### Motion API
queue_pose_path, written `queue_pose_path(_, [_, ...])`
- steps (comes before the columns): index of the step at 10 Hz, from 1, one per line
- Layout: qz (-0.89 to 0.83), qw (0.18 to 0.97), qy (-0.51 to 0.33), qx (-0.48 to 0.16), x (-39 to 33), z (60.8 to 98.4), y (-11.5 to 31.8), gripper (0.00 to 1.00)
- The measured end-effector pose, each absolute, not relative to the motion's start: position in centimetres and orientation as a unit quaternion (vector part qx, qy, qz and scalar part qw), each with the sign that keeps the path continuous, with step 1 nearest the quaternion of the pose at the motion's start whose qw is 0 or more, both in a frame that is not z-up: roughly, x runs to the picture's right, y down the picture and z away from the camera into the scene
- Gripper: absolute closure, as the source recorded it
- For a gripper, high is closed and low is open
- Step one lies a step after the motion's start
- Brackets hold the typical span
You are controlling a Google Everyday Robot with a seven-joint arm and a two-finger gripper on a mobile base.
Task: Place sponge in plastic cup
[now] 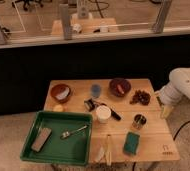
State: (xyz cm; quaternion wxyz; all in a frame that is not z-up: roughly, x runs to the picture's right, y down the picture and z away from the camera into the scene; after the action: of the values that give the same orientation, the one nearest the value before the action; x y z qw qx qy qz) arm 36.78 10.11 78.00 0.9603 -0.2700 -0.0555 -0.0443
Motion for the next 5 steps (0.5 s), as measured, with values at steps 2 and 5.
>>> queue_pose_path(2, [-0.044, 0.960, -0.055, -0.270, 36.78, 78.00, 10.11, 0.20])
queue_pose_path(5, [-0.083, 0.958, -0.060, -0.269, 35.99, 77.20, 10.64, 0.20])
